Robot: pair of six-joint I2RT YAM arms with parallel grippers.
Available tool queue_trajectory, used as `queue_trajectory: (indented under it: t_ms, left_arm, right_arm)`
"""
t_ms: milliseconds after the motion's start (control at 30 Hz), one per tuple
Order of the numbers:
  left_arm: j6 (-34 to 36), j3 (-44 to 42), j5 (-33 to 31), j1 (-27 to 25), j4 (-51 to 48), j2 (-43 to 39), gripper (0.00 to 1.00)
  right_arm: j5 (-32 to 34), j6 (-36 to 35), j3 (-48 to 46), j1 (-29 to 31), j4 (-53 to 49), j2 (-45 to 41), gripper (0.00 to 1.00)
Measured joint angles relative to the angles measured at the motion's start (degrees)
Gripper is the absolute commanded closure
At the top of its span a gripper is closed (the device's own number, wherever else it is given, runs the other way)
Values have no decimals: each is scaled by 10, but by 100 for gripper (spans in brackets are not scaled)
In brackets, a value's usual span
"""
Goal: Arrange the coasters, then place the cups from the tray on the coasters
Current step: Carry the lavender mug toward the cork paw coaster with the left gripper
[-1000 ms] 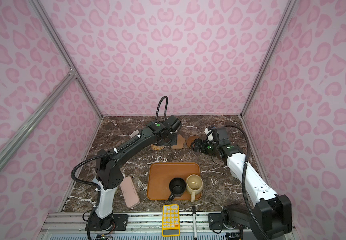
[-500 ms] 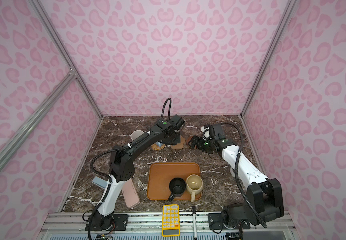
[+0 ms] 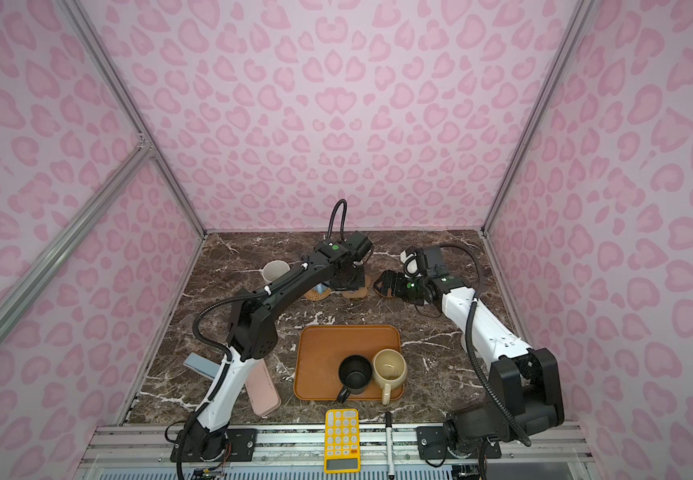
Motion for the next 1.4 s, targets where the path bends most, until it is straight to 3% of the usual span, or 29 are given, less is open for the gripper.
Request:
queue_trajectory:
  t_ms: [1100, 1400]
  left_arm:
    - [15, 16, 11, 5, 1, 32, 97]
    - [15, 19, 21, 5, 3, 38, 88]
  right_arm:
    - [-5, 7, -54, 13, 13, -5, 3]
    - [-4, 9, -60, 20, 22, -5, 3]
